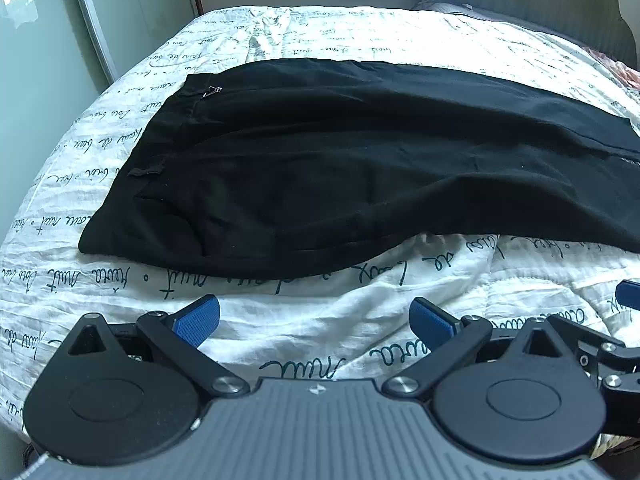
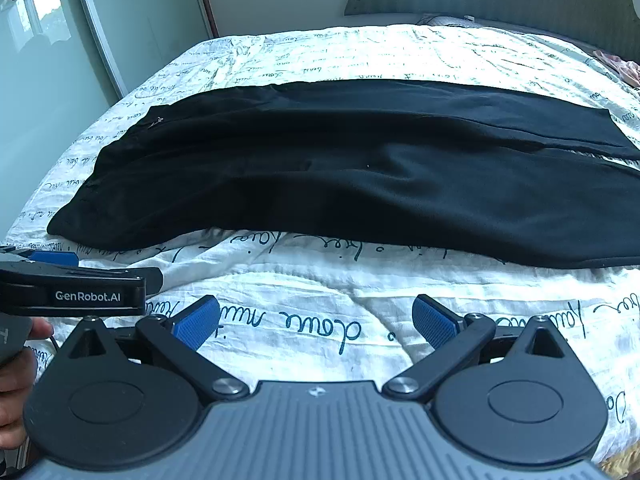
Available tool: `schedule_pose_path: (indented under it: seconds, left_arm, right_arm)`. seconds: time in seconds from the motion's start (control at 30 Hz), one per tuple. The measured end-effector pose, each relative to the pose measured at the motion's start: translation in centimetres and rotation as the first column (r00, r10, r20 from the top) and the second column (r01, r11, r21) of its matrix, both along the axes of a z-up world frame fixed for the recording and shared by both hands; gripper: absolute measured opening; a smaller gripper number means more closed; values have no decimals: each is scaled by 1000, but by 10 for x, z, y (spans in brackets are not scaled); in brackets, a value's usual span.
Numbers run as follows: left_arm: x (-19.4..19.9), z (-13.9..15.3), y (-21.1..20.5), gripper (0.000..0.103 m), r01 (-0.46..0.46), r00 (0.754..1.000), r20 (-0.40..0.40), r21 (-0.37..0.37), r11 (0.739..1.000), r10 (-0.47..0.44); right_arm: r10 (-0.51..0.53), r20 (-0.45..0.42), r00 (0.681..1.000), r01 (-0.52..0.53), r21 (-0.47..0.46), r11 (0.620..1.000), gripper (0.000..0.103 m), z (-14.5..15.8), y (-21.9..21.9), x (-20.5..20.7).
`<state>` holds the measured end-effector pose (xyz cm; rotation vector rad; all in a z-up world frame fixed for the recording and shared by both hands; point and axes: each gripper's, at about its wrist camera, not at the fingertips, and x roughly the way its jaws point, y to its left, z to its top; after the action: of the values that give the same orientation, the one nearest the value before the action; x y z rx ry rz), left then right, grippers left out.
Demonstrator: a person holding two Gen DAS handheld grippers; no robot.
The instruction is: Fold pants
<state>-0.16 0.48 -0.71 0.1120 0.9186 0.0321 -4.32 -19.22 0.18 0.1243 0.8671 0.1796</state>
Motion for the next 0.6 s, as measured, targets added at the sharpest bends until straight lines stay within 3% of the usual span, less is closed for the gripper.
schedule_pose_path:
  seconds: [0.6]
  left_arm:
    - [4, -4, 3, 102, -6, 1000, -16, -12, 1000, 5]
  right_arm:
    - [5, -1, 1000, -5, -2, 1000, 103, 1, 1, -1]
